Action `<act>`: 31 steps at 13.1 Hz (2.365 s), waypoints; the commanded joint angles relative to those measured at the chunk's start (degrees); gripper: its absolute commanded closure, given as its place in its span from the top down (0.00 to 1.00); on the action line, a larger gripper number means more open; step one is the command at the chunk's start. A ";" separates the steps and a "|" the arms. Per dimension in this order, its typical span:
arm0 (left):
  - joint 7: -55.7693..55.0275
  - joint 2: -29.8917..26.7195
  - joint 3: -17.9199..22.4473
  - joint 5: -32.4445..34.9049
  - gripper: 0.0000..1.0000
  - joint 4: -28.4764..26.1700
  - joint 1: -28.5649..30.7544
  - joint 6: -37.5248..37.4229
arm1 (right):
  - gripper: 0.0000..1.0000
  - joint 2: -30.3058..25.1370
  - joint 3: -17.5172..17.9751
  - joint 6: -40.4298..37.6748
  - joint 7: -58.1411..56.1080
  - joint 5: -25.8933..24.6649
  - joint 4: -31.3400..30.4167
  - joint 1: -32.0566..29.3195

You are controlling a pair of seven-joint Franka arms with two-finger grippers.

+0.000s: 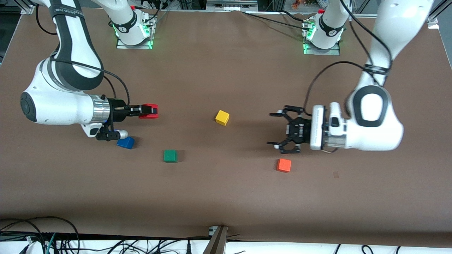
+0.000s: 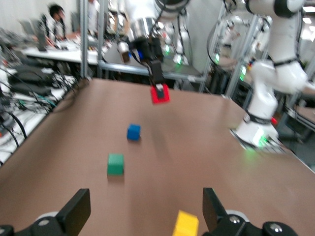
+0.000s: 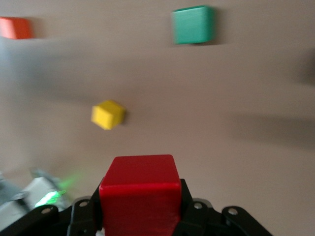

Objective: Pass red block to right arm, stack on blue

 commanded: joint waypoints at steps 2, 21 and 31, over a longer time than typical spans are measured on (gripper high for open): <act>-2.11 -3.80 -0.36 12.37 1.00 0.91 5.56 -8.62 | 0.05 0.18 -1.34 4.82 0.50 -14.42 -0.37 -0.13; -55.15 -35.08 2.00 58.96 1.00 -7.78 5.59 -19.99 | 1.00 7.22 -3.72 38.06 0.50 -24.48 -16.55 0.04; -58.36 -38.26 5.53 62.74 1.00 -14.82 4.08 -4.60 | 1.00 -1.29 -3.73 5.22 6.65 -23.69 5.24 -0.48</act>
